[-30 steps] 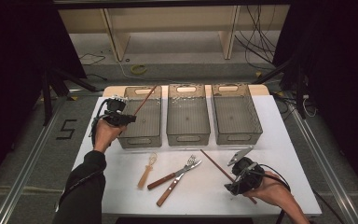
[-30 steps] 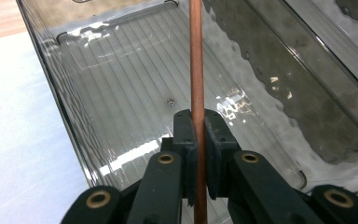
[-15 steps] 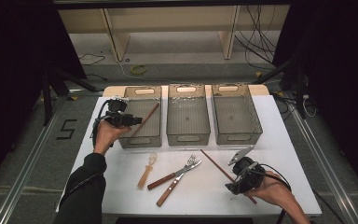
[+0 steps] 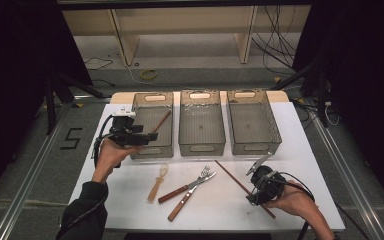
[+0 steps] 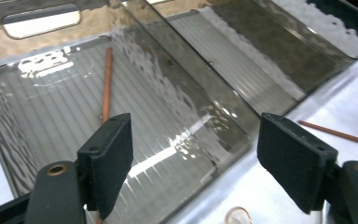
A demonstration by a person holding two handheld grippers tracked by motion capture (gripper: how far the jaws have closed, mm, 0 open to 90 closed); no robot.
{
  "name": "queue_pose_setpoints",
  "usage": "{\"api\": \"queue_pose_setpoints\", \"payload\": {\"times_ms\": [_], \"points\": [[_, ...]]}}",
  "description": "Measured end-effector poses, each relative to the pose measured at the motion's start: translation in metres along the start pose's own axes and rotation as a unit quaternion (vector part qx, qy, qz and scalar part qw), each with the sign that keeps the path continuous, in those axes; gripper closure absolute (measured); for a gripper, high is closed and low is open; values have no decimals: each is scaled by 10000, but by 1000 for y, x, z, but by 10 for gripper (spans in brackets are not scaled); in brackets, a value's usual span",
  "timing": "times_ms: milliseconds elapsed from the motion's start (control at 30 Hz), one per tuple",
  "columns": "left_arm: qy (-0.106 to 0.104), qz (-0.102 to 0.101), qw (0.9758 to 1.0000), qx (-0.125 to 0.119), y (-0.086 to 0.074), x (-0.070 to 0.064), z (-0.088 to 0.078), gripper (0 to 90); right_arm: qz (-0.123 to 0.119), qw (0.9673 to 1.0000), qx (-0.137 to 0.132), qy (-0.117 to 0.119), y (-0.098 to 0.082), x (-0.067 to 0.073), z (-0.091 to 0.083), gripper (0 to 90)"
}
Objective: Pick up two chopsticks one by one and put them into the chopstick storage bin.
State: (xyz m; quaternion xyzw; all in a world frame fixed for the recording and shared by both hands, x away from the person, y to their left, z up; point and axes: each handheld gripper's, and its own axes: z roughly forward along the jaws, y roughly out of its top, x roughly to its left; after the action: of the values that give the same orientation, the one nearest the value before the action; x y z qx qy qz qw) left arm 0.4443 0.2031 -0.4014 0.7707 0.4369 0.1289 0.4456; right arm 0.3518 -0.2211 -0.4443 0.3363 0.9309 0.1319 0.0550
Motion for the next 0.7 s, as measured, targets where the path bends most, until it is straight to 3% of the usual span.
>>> {"api": "queue_pose_setpoints", "payload": {"times_ms": [400,700], "points": [[-208,136,9991,-339,-17,-19,-20,205,-131,9987,482,38,5,-4,10,645],[-332,283,9982,-401,-27,-35,-22,200,-154,9983,561,52,5,-3,10,698]]}}
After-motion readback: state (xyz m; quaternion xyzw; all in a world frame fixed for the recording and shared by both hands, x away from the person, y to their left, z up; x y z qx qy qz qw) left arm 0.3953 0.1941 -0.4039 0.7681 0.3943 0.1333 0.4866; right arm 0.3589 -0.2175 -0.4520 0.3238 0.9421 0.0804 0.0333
